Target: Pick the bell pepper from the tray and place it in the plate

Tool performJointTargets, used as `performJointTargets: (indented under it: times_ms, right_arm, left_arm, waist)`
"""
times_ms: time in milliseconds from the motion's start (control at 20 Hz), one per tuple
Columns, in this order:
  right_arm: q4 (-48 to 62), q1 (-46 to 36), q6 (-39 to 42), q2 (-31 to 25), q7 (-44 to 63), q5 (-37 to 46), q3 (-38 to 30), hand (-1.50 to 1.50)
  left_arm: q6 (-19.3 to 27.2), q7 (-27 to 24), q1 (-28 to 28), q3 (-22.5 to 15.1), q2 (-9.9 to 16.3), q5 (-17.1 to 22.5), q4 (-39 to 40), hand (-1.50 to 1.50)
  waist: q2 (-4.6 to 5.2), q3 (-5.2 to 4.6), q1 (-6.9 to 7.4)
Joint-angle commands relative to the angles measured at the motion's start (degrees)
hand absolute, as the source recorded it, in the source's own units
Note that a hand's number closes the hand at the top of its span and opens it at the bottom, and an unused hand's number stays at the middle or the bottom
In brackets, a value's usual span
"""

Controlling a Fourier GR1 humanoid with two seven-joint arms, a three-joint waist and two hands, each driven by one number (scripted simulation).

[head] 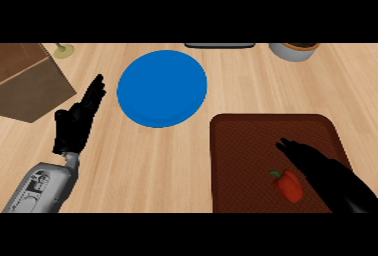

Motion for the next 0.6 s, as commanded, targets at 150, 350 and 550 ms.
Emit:
performJointTargets:
  times_ms: [150,350,550]
  right_arm:
    - [11.5,-3.5,2.3,5.8,-2.7,6.9,1.5,-1.50]
    - [16.2,-2.6,1.7,7.5,-7.5,10.6,0.3,-1.50]
    - [17.0,-0.3,2.7,8.1,-9.2,12.7,-0.9,-1.50]
  left_arm:
    - [-0.3,3.6,-3.2,1.8,-2.1,-2.5,0.1,0.00]
    - [-3.0,1.4,1.3,3.2,-2.2,-2.9,-2.2,0.00]
    - [-3.2,-0.4,3.3,4.5,-3.2,-4.7,-2.6,0.00]
  waist:
    - [0.03,0.03,0.08]
    - [-0.03,0.02,0.05]
    - [-0.06,0.02,-0.09]
